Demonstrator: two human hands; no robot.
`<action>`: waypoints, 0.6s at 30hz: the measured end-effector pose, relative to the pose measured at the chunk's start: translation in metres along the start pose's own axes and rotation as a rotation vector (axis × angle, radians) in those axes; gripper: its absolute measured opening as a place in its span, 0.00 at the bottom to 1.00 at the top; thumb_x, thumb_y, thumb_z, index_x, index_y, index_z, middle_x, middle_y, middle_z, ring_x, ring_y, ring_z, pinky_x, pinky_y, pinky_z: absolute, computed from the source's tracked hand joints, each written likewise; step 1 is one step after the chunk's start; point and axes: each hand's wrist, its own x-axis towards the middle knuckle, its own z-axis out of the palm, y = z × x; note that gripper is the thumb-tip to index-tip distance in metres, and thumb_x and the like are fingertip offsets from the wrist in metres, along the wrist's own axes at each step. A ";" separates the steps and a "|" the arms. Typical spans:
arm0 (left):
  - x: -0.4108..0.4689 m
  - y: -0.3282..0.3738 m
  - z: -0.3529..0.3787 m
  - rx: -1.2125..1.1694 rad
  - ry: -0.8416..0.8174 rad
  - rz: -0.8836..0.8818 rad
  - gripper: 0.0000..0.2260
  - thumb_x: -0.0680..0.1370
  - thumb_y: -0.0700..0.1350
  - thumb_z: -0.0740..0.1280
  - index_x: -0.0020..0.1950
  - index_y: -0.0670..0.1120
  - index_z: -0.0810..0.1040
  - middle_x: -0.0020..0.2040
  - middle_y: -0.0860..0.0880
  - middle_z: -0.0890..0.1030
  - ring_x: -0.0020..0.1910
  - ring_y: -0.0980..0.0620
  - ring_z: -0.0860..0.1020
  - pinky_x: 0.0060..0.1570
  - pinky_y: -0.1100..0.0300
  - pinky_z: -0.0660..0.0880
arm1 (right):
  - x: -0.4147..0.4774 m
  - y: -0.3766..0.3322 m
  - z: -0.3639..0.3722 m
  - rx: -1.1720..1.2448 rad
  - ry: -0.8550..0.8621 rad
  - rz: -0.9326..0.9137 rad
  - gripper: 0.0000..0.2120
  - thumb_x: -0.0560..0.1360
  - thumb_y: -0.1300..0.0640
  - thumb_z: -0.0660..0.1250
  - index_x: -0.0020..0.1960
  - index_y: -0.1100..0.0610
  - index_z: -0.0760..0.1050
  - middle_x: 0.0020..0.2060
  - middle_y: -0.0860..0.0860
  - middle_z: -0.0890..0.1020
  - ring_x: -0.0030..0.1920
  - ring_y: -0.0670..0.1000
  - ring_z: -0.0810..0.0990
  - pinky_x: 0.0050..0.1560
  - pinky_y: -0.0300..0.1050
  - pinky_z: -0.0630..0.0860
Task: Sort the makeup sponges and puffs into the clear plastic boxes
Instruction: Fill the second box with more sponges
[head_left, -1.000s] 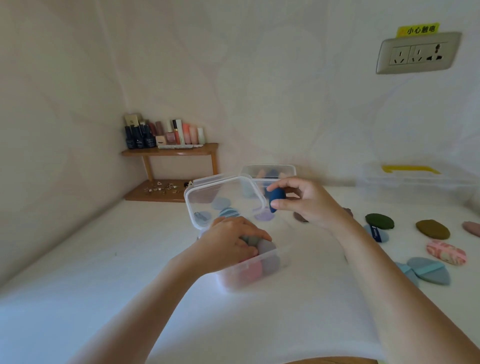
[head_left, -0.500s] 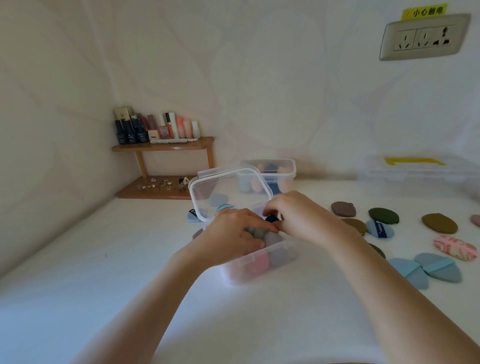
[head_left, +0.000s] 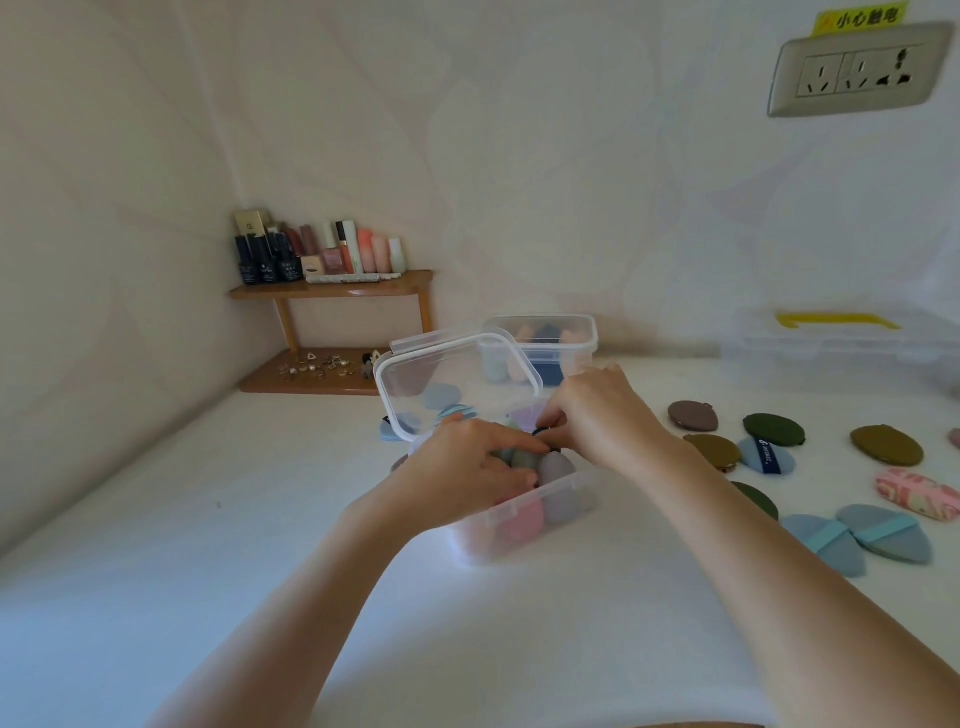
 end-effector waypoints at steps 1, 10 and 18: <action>-0.001 0.001 -0.001 -0.040 0.026 -0.026 0.11 0.74 0.50 0.67 0.55 0.61 0.80 0.44 0.54 0.82 0.41 0.51 0.79 0.44 0.53 0.80 | 0.001 0.001 0.002 0.047 -0.054 0.021 0.11 0.72 0.48 0.68 0.42 0.55 0.84 0.37 0.53 0.84 0.41 0.52 0.72 0.40 0.45 0.58; 0.006 -0.026 -0.008 -0.309 0.738 -0.283 0.28 0.76 0.46 0.68 0.73 0.48 0.62 0.72 0.48 0.63 0.72 0.49 0.60 0.66 0.56 0.60 | -0.015 0.004 -0.007 0.407 0.002 0.160 0.21 0.78 0.51 0.64 0.31 0.64 0.74 0.25 0.54 0.64 0.28 0.50 0.61 0.32 0.44 0.57; 0.009 -0.045 -0.019 -1.251 0.556 -0.452 0.12 0.76 0.28 0.60 0.51 0.43 0.76 0.55 0.44 0.79 0.48 0.47 0.79 0.51 0.52 0.76 | -0.024 0.018 -0.032 0.999 -0.059 0.542 0.16 0.79 0.49 0.63 0.45 0.63 0.78 0.37 0.56 0.81 0.29 0.53 0.80 0.30 0.41 0.79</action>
